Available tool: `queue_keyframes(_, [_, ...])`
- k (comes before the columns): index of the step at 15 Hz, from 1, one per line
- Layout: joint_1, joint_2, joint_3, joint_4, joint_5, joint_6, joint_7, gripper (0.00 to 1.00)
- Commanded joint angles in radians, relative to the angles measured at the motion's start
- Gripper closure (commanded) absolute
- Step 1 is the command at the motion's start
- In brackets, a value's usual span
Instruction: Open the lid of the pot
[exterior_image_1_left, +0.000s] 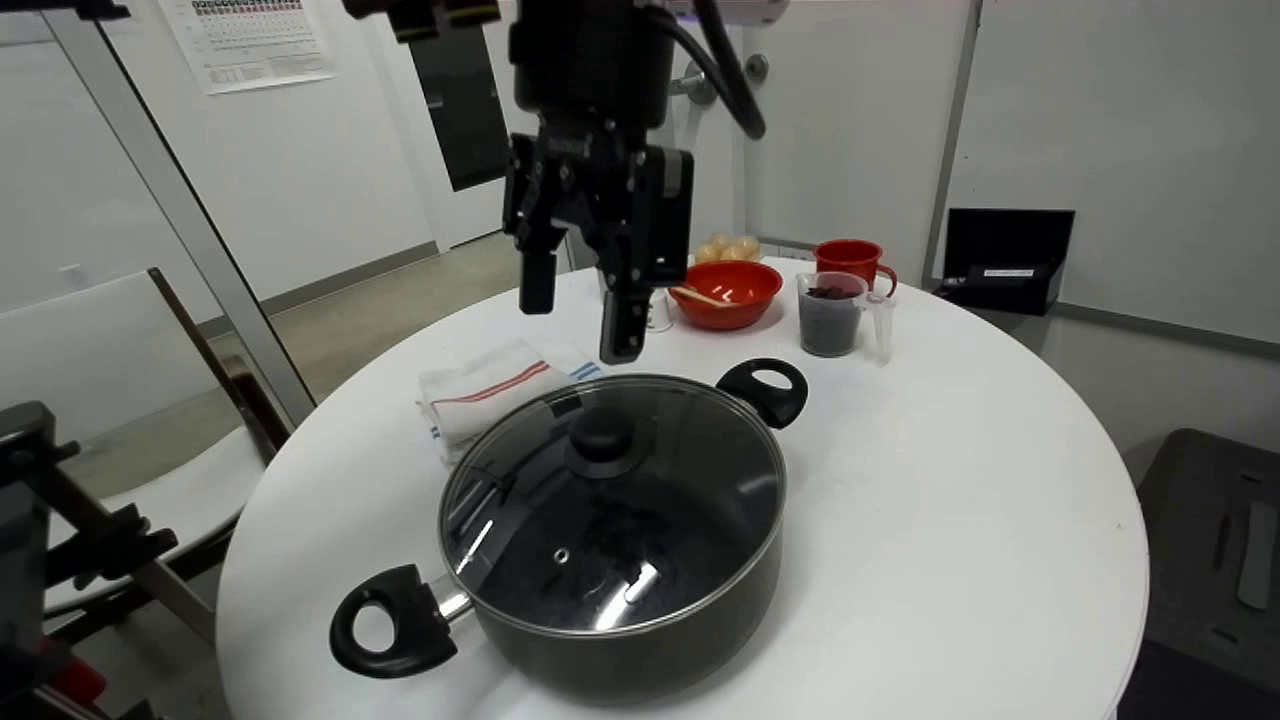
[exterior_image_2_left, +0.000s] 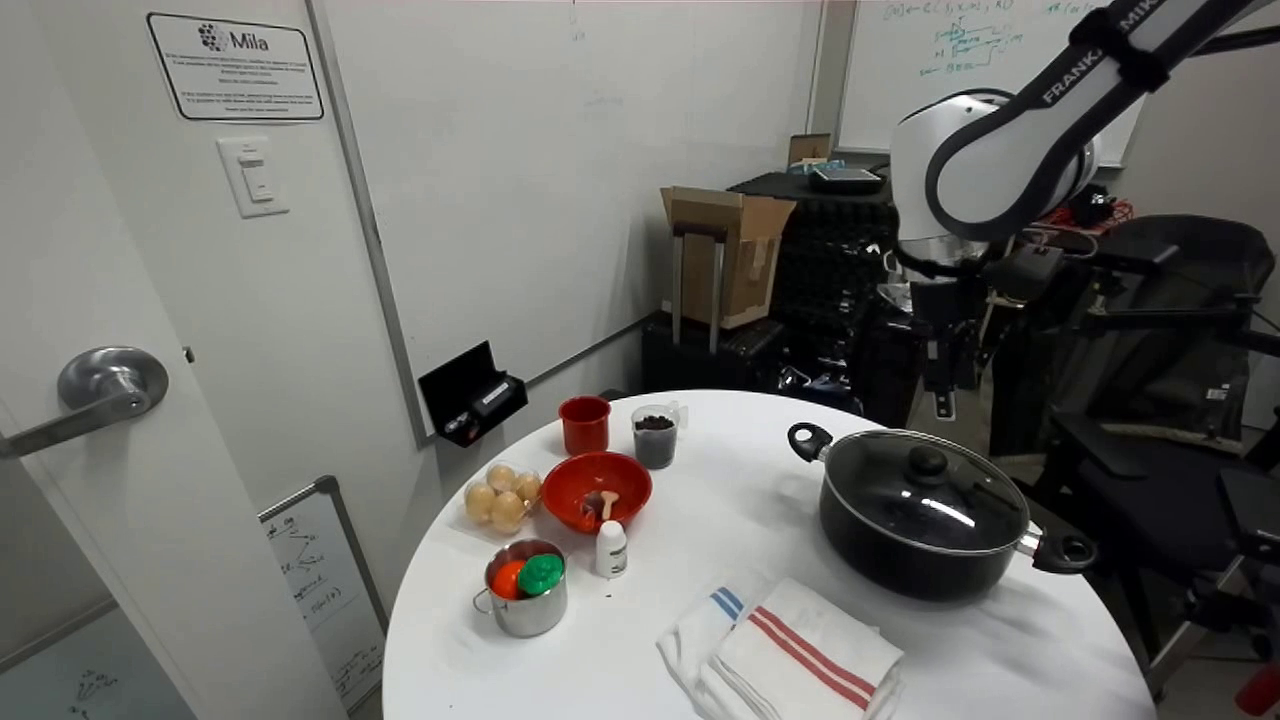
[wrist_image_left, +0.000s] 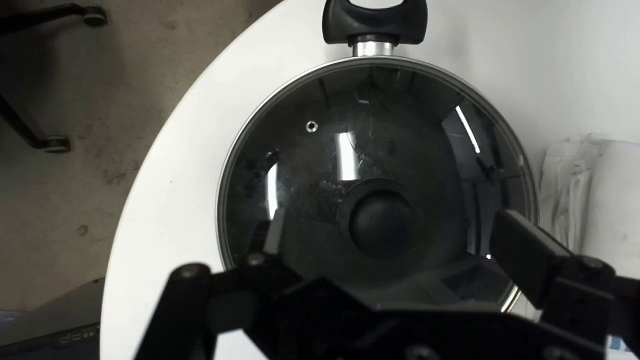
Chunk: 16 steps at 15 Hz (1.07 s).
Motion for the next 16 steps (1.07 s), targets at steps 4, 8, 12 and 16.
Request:
queue_keyframes(4, [-0.019,0.135,0.042,0.096,0.015,-0.003,0.010,0.00])
queue_keyframes(8, [-0.024,0.189,0.062,0.126,0.025,-0.006,0.005,0.00])
queue_keyframes(12, [-0.036,0.227,0.068,0.142,0.042,-0.006,0.009,0.00])
queue_keyframes(16, [-0.050,0.247,0.065,0.159,0.053,-0.008,0.013,0.00])
